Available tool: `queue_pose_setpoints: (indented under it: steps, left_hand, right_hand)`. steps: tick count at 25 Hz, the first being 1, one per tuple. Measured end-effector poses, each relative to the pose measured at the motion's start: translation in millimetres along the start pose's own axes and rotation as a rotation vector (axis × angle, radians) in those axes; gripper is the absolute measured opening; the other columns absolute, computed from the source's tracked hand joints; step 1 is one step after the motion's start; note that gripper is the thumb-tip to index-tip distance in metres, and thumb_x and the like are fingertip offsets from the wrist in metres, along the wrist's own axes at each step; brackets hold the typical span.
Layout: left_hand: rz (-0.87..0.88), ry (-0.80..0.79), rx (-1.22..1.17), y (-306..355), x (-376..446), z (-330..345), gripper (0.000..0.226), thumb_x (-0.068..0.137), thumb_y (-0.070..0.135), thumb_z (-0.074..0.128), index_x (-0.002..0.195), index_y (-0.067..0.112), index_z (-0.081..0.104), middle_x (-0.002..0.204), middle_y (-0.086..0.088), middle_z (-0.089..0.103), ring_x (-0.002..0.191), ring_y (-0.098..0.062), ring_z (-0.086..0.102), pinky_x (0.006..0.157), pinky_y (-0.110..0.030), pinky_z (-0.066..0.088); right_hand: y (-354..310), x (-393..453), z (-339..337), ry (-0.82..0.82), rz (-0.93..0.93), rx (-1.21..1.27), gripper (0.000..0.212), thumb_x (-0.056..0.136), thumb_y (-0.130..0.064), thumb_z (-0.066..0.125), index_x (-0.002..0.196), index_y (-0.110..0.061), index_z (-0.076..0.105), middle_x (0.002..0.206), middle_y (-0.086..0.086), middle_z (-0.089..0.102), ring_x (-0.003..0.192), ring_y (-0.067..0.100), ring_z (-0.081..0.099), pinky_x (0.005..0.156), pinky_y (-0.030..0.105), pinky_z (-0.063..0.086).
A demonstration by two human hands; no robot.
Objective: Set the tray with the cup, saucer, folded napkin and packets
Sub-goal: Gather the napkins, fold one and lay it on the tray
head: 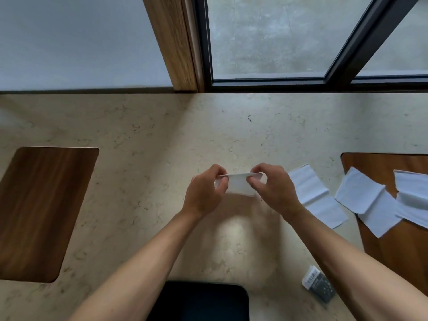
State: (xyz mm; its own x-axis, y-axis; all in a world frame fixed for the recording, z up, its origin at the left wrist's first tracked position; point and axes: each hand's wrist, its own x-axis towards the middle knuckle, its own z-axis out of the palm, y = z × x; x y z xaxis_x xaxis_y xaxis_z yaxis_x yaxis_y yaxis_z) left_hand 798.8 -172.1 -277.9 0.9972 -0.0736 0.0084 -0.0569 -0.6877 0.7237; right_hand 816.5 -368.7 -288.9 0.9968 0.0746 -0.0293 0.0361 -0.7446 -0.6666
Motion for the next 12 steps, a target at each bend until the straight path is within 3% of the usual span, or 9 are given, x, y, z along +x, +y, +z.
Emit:
queue_pose_setpoints:
  steps: [3,6,12]
  left_hand:
    - [-0.097,0.011,-0.101,0,-9,-8,0.005,0.093,0.022,0.054,0.089,0.02,0.055,0.074,0.003,0.063,0.068,-0.015,0.059,0.06,-0.033,0.049]
    - [-0.191,0.009,-0.164,-8,-15,-12,0.006,0.094,0.025,0.054,0.09,0.021,0.056,0.073,0.009,0.061,0.064,-0.005,0.055,0.053,-0.016,0.041]
    - [-0.348,-0.061,-0.172,-35,-15,-10,0.006,0.09,0.026,0.062,0.091,0.02,0.061,0.077,0.008,0.064,0.067,-0.008,0.059,0.054,-0.017,0.045]
  right_hand:
    - [-12,-13,-3,-0.024,0.051,0.166,0.007,0.083,-0.025,0.069,0.084,-0.02,0.064,0.078,-0.012,0.067,0.076,0.009,0.063,0.069,0.031,0.052]
    - [-21,-18,1,-0.054,0.066,0.173,0.007,0.082,-0.024,0.07,0.085,-0.02,0.064,0.074,-0.009,0.066,0.068,0.008,0.062,0.062,0.027,0.051]
    - [-18,-24,24,-0.127,0.123,0.066,0.017,0.083,-0.023,0.067,0.1,-0.021,0.066,0.071,-0.009,0.064,0.066,0.012,0.062,0.062,0.032,0.055]
